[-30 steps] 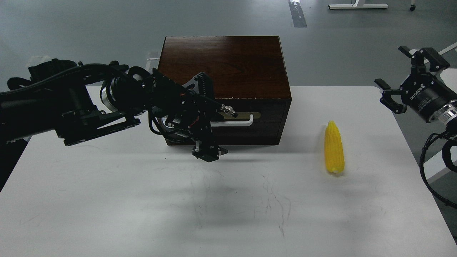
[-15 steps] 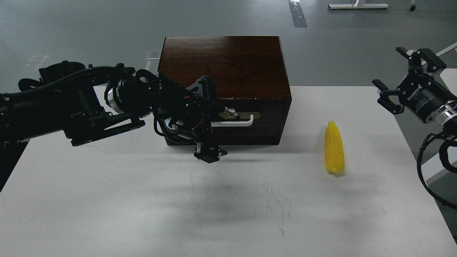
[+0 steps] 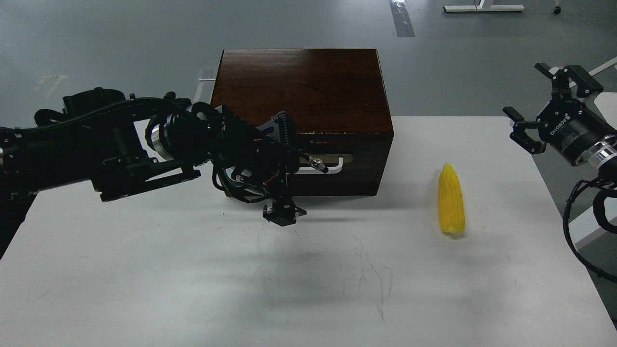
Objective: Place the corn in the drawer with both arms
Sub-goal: 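Pull the drawer handle toward the robot with the left gripper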
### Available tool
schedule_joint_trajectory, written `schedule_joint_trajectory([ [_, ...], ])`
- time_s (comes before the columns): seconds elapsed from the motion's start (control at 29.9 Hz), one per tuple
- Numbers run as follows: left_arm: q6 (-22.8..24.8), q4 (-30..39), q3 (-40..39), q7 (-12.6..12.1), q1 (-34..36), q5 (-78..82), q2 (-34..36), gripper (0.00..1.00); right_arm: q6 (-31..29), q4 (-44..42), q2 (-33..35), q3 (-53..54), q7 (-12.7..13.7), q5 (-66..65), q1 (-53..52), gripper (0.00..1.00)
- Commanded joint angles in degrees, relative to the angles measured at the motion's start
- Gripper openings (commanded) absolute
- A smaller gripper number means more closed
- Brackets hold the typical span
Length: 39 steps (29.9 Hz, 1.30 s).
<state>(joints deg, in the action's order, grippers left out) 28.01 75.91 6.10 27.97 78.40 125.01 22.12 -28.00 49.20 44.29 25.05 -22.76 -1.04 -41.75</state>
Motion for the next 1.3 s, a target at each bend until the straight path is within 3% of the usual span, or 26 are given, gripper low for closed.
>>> schedule_joint_trajectory([
  [0.0, 0.0, 3.5, 0.7, 0.0, 0.8, 0.0, 0.3, 0.98, 0.0, -0.1, 0.0, 0.0, 0.0, 0.0, 0.0, 1.0],
  [0.67, 0.0, 12.7, 3.5, 0.0, 2.1, 0.0, 2.7, 0.98, 0.0, 0.0, 0.1, 0.0, 0.0, 0.0, 0.3, 1.0],
  [1.27, 0.0, 12.8, 3.7, 0.0, 3.8, 0.0, 2.8, 0.98, 0.0, 0.1, 0.1, 0.0, 0.0, 0.0, 0.3, 1.0],
])
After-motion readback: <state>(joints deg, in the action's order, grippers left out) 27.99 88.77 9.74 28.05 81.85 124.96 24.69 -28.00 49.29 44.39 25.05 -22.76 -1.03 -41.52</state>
